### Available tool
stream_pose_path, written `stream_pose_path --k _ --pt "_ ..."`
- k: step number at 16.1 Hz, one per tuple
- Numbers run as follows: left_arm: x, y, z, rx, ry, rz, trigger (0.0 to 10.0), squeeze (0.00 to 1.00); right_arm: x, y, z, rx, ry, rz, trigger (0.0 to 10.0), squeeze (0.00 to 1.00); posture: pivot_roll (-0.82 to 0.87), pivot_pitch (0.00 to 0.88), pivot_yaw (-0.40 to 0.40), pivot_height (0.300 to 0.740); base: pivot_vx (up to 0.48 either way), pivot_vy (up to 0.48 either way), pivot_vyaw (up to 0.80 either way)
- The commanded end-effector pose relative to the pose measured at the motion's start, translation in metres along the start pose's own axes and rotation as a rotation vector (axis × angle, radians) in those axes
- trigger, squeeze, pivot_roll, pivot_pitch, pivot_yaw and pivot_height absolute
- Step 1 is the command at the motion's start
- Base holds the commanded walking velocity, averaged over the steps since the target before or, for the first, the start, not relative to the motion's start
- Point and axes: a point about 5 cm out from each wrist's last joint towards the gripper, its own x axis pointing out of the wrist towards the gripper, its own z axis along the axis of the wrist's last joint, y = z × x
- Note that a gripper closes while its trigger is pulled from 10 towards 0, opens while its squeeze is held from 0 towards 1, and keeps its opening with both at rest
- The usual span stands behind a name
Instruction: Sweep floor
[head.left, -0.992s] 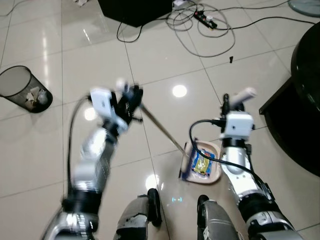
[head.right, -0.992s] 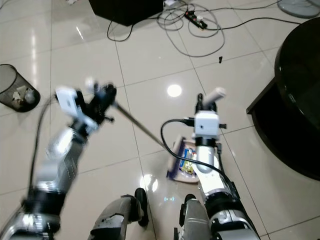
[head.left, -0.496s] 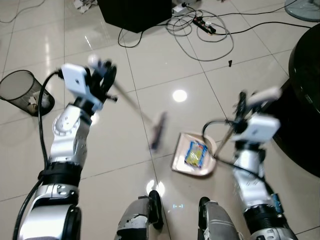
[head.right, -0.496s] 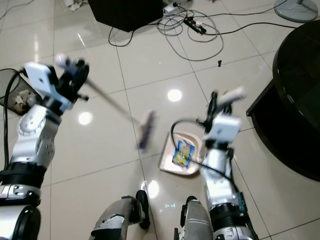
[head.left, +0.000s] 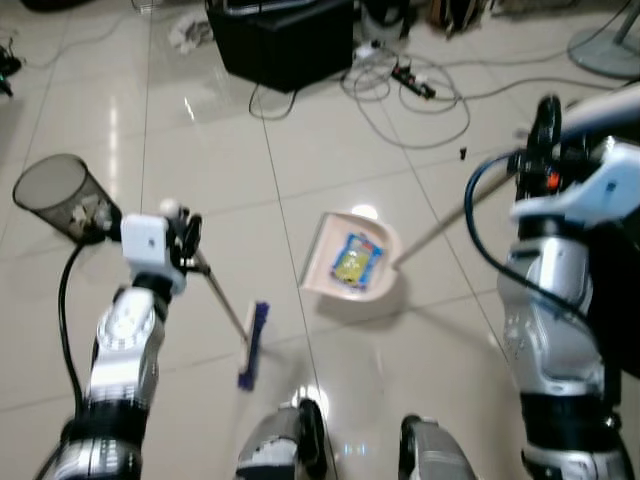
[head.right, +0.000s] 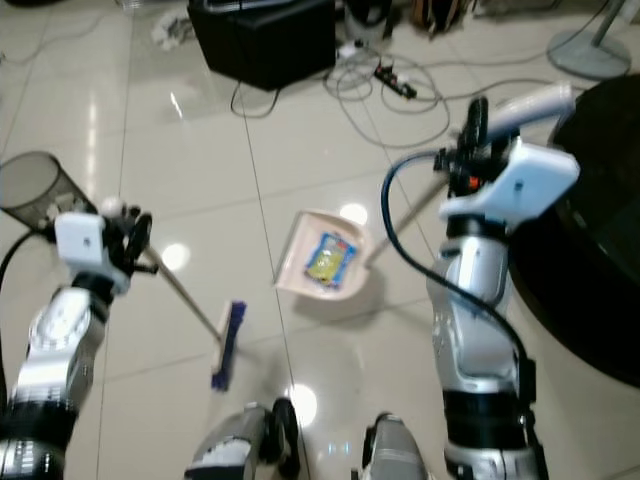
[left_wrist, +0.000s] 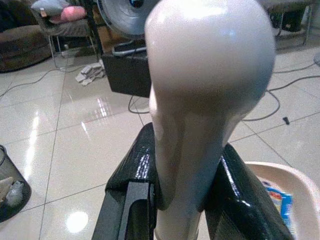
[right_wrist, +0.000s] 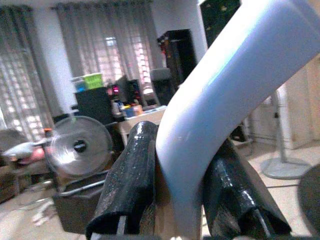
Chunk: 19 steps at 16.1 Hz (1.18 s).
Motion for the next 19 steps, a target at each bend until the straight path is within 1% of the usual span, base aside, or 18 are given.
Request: stream_pose_path --k 1,2,4,5,6,8,9,14,18,19 --pt "-0.005 -0.003 0.001 0.004 0.004 0.005 10.0 0.0 0.008 0.003 0.019 0.045 -0.038 0.023 10.0 0.0 -0.01 0.115 0.111 0.74 0.0 0.0 0.8" --pt "-0.01 -0.011 0.003 0.004 -0.017 -0.018 10.0 0.0 0.013 0.002 0.025 0.061 -0.038 0.02 10.0 0.0 -0.02 0.11 0.106 0.74 0.0 0.0 0.8" --pt "-0.013 -0.024 0.005 0.03 -0.037 -0.05 10.0 0.0 0.022 -0.002 0.033 0.08 -0.032 0.015 10.0 0.0 -0.02 0.098 0.092 0.74 0.0 0.0 0.8" --pt "-0.014 -0.03 0.005 0.064 -0.039 -0.072 10.0 0.0 0.025 -0.004 0.035 0.07 -0.017 0.016 10.0 0.0 -0.03 0.091 0.085 0.74 0.259 0.0 0.8" --pt "-0.014 -0.031 0.005 0.071 -0.037 -0.075 10.0 0.0 0.027 -0.005 0.035 0.066 -0.012 0.017 10.0 0.0 -0.03 0.091 0.085 0.74 0.259 0.0 0.8" --pt "-0.013 -0.035 0.006 0.049 -0.035 -0.037 10.0 0.0 0.033 -0.008 0.039 0.059 0.007 0.018 10.0 0.0 -0.04 0.071 0.069 0.74 0.304 0.0 0.8" --pt "-0.013 -0.035 0.006 0.049 -0.034 -0.035 10.0 0.0 0.033 -0.008 0.039 0.06 0.01 0.016 10.0 0.0 -0.04 0.071 0.069 0.74 0.319 0.0 0.8" --pt "-0.013 -0.041 0.007 0.043 -0.038 -0.021 10.0 0.0 0.037 -0.016 0.037 0.09 0.035 -0.025 10.0 0.0 -0.03 0.038 0.055 0.74 0.336 0.0 0.8" --pt "-0.013 -0.042 0.005 0.036 -0.029 -0.009 10.0 0.0 0.042 -0.018 0.035 0.117 0.053 -0.035 10.0 0.0 -0.03 0.026 0.049 0.74 0.34 0.0 0.0" --pt "-0.01 -0.044 0.006 0.035 -0.032 -0.007 10.0 0.0 0.045 -0.018 0.036 0.135 0.05 -0.031 10.0 0.0 -0.03 0.021 0.045 0.74 0.341 0.0 0.0"
